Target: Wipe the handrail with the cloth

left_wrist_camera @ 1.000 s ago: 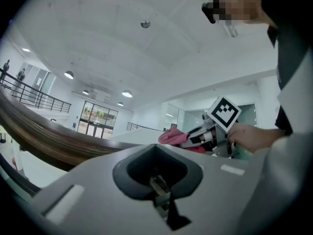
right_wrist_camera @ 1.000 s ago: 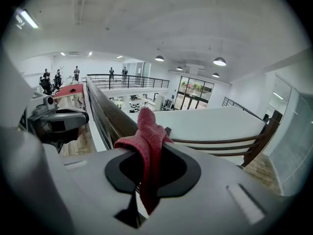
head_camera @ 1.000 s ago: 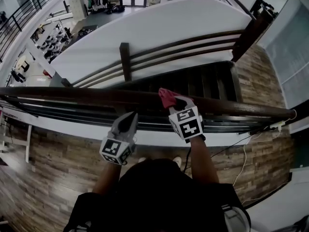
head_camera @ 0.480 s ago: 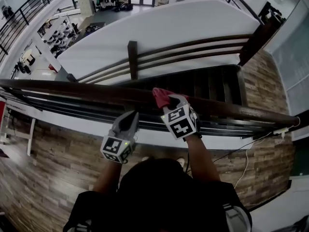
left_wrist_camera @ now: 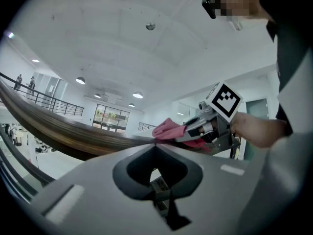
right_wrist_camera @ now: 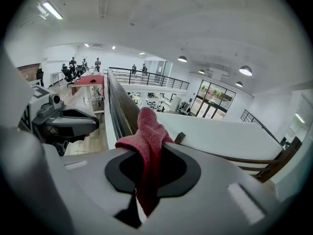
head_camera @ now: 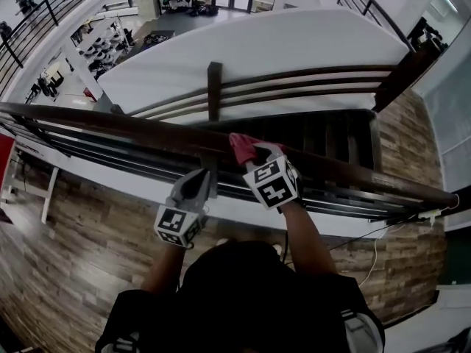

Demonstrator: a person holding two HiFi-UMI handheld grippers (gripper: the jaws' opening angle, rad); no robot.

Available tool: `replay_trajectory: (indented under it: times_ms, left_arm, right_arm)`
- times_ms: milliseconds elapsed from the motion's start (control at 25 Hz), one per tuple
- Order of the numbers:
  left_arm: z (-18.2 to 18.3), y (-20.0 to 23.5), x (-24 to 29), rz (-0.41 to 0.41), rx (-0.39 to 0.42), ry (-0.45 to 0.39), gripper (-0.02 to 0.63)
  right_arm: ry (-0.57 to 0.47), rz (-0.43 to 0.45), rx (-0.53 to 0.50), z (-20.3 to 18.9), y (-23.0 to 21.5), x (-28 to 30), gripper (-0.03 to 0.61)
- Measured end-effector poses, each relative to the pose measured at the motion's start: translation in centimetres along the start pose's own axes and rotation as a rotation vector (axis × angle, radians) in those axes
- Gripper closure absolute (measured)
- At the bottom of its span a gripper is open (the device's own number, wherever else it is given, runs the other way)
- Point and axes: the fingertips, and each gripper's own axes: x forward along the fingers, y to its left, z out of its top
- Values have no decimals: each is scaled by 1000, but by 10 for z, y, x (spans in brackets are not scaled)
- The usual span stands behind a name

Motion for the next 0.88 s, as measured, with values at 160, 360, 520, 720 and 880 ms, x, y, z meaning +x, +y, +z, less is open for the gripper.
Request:
replay_trajectory:
  times_ms: [160, 360, 520, 720, 880]
  left_arm:
    - [-5, 4, -9, 29, -10, 3, 614]
    - [-6, 12, -25, 75, -21, -1, 614]
    - [-13, 18, -36, 104, -38, 0, 614]
    - [-17, 22, -49, 148, -62, -4, 614]
    - [-22, 9, -43, 145, -14, 14, 614]
  right_arm:
    - [-2, 30, -13, 4, 5, 5, 534]
    - [-18, 38, -67, 18, 19, 12, 534]
    - [-31, 57, -94, 27, 32, 20, 534]
    - [-52, 46, -122, 29, 34, 22, 534]
    - [-233, 191, -118, 32, 49, 2, 534]
